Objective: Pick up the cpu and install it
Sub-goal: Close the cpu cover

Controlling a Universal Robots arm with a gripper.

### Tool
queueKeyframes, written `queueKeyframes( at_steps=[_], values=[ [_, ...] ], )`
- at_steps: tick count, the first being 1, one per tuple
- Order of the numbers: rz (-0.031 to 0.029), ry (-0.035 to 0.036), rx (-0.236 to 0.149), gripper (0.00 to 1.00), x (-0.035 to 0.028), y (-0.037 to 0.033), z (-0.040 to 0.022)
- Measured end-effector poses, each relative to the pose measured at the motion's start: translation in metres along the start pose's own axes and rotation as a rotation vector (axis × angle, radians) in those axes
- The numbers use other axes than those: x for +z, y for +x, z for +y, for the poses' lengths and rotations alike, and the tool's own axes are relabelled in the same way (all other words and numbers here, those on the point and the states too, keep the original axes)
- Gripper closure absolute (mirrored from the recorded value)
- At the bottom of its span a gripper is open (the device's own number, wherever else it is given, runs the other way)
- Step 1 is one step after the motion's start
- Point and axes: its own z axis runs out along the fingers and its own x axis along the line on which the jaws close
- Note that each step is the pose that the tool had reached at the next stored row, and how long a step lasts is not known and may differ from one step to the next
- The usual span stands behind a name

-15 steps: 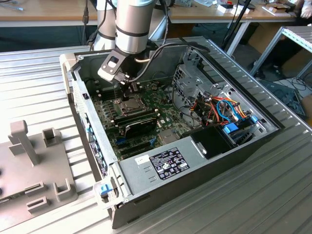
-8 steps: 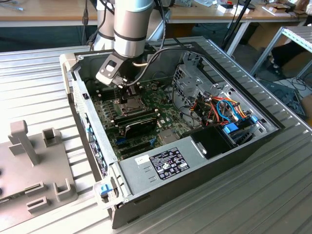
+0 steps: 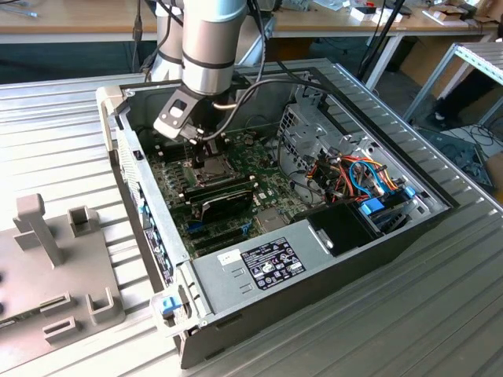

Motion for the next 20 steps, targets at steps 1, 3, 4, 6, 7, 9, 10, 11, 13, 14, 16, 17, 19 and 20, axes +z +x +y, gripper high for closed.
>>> queueKeyframes(
  at_steps=[1, 3, 4, 6, 7, 9, 10, 11, 13, 14, 16, 17, 19, 20],
  values=[
    [-0.0003, 0.0003, 0.0, 0.89, 0.0006, 0.0, 0.0],
    [-0.0003, 0.0003, 0.0, 0.89, 0.002, 0.0, 0.0],
    [-0.0002, 0.0002, 0.0, 0.89, 0.003, 0.0, 0.0],
    [-0.0003, 0.0003, 0.0, 0.89, 0.0043, 0.0001, 0.0],
    [-0.0004, 0.0003, 0.0, 0.89, 0.0051, 0.0004, -0.0003],
    [-0.0003, 0.0003, 0.0, 0.89, 0.0064, 0.0012, -0.0004],
    [-0.0003, 0.0003, 0.0, 0.89, 0.0071, 0.0015, -0.0004],
    [-0.0003, 0.0002, 0.0, 0.89, 0.0077, 0.0016, -0.0004],
    [-0.0003, 0.0004, 0.0, 0.89, 0.0087, 0.0017, -0.0005],
    [-0.0006, 0.0004, 0.0, 0.89, 0.0087, 0.0017, -0.0005],
    [-0.0005, 0.0004, 0.0, 0.89, 0.0088, 0.0017, -0.0005],
    [-0.0003, 0.0003, 0.0, 0.89, 0.0089, 0.0017, -0.0004],
    [-0.0001, 0.0001, 0.0, 0.89, 0.0101, 0.0018, -0.0004],
    [-0.0003, 0.0003, 0.0, 0.89, 0.0109, 0.0018, -0.0004]
  ],
)
